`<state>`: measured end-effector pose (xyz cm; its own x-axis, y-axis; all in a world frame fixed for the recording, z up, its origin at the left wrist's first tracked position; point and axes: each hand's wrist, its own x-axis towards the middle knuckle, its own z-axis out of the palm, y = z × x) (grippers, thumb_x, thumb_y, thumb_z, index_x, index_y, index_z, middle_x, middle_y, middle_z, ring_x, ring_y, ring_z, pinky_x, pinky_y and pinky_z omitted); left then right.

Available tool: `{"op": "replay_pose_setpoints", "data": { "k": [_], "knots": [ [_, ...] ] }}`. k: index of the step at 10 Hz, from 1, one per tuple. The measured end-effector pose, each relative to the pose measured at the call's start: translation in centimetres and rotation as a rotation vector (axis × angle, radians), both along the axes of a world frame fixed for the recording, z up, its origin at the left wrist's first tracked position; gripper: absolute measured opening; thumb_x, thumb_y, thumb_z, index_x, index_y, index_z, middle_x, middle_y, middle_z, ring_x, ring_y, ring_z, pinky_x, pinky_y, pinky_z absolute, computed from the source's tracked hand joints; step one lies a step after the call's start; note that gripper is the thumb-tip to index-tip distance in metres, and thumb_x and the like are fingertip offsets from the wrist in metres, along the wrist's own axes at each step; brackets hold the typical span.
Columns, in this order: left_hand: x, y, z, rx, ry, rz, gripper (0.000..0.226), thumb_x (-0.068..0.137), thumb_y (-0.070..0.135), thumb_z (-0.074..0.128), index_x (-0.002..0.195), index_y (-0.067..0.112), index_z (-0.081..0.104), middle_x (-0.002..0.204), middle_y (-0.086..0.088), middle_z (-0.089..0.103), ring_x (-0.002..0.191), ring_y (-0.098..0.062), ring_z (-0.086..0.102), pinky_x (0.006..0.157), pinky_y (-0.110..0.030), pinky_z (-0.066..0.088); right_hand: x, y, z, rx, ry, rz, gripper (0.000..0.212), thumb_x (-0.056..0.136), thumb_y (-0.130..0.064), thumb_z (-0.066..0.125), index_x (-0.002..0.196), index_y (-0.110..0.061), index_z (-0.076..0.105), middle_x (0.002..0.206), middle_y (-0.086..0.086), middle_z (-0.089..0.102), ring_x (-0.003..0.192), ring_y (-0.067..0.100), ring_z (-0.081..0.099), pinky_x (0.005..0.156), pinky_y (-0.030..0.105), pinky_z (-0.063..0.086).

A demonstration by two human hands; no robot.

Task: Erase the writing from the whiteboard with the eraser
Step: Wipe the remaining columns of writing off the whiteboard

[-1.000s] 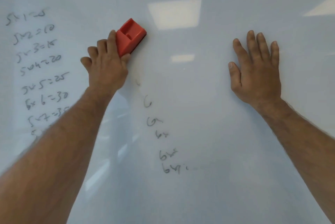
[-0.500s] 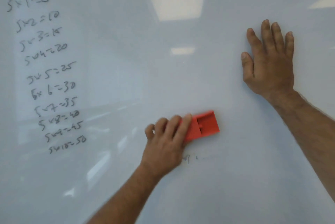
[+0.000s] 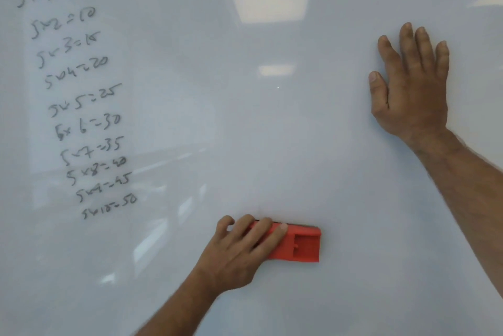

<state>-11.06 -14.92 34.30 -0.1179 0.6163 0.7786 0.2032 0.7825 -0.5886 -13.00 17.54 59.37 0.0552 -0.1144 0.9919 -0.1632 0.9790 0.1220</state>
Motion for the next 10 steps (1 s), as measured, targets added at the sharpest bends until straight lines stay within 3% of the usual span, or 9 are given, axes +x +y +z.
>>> {"op": "replay_pose_setpoints", "data": {
  "k": [1, 2, 3, 4, 5, 7, 9, 10],
  "knots": [
    [0.2, -0.2, 1.0, 0.388, -0.004, 0.000, 0.068, 0.084, 0.030, 0.065, 0.147, 0.020, 0.040, 0.132, 0.000, 0.048, 0.107, -0.026, 0.051, 0.086, -0.044, 0.032, 0.0, 0.0, -0.1, 0.000, 0.002, -0.006, 0.058, 0.107, -0.038, 0.034, 0.160, -0.014, 0.034, 0.170, 0.020, 0.024, 0.159, 0.039, 0.020, 0.128, 0.061, 0.009],
    [0.4, 1.0, 2.9, 0.919, -0.073, -0.072, 0.064, 0.092, 0.043, 0.051, 0.147, 0.015, 0.038, 0.133, -0.006, 0.047, 0.113, -0.028, 0.044, 0.090, -0.047, 0.033, 0.0, 0.0, -0.1, 0.003, 0.001, -0.010, 0.058, 0.107, -0.039, 0.034, 0.160, -0.014, 0.034, 0.170, 0.019, 0.024, 0.159, 0.039, 0.020, 0.128, 0.061, 0.009],
    [0.7, 2.9, 3.8, 1.129, -0.117, -0.164, 0.066, 0.093, 0.045, 0.051, 0.148, 0.015, 0.034, 0.134, -0.011, 0.050, 0.115, -0.030, 0.043, 0.089, -0.053, 0.038, 0.0, 0.0, 0.0, 0.000, -0.002, -0.017, 0.059, 0.107, -0.039, 0.033, 0.160, -0.014, 0.034, 0.170, 0.019, 0.024, 0.159, 0.039, 0.019, 0.128, 0.061, 0.009],
    [0.7, 4.9, 2.9, 1.034, -0.104, -0.183, 0.065, 0.091, 0.044, 0.052, 0.147, 0.013, 0.036, 0.133, -0.007, 0.046, 0.114, -0.030, 0.044, 0.089, -0.052, 0.039, 0.0, -0.1, 0.0, -0.006, 0.002, -0.021, 0.058, 0.107, -0.038, 0.033, 0.160, -0.014, 0.034, 0.170, 0.020, 0.024, 0.159, 0.039, 0.020, 0.128, 0.062, 0.009],
    [0.5, 7.2, 1.3, 0.821, -0.079, -0.162, 0.064, 0.086, 0.040, 0.053, 0.143, 0.013, 0.041, 0.131, -0.005, 0.046, 0.111, -0.030, 0.046, 0.091, -0.046, 0.033, 0.0, -0.2, -0.1, -0.002, 0.003, -0.025, 0.058, 0.107, -0.038, 0.034, 0.160, -0.013, 0.035, 0.170, 0.020, 0.024, 0.158, 0.039, 0.020, 0.128, 0.062, 0.009],
    [0.3, 11.6, -2.4, 0.268, -0.060, -0.163, 0.064, 0.083, 0.023, 0.053, 0.146, 0.022, 0.043, 0.129, 0.000, 0.054, 0.099, -0.027, 0.056, 0.083, -0.042, 0.033, 0.1, -0.2, -0.1, 0.002, -0.008, -0.023, 0.059, 0.107, -0.038, 0.033, 0.160, -0.014, 0.035, 0.170, 0.019, 0.024, 0.159, 0.039, 0.019, 0.129, 0.061, 0.009],
    [-0.4, 9.5, -1.1, 0.032, 0.025, -0.114, 0.056, 0.092, 0.019, 0.041, 0.147, 0.024, 0.045, 0.125, 0.000, 0.058, 0.096, -0.024, 0.058, 0.079, -0.041, 0.035, 0.1, -0.3, 0.0, 0.006, -0.010, -0.007, 0.058, 0.107, -0.039, 0.033, 0.160, -0.014, 0.035, 0.170, 0.020, 0.024, 0.159, 0.039, 0.020, 0.129, 0.061, 0.009],
    [-0.6, 7.1, 1.4, 0.041, 0.090, -0.079, 0.057, 0.091, 0.023, 0.050, 0.148, 0.022, 0.044, 0.127, 0.000, 0.057, 0.097, -0.025, 0.057, 0.080, -0.042, 0.036, -0.1, -0.4, 0.0, 0.009, -0.005, 0.003, 0.058, 0.107, -0.039, 0.033, 0.160, -0.014, 0.034, 0.170, 0.020, 0.025, 0.158, 0.039, 0.020, 0.128, 0.062, 0.010]
  ]
}}
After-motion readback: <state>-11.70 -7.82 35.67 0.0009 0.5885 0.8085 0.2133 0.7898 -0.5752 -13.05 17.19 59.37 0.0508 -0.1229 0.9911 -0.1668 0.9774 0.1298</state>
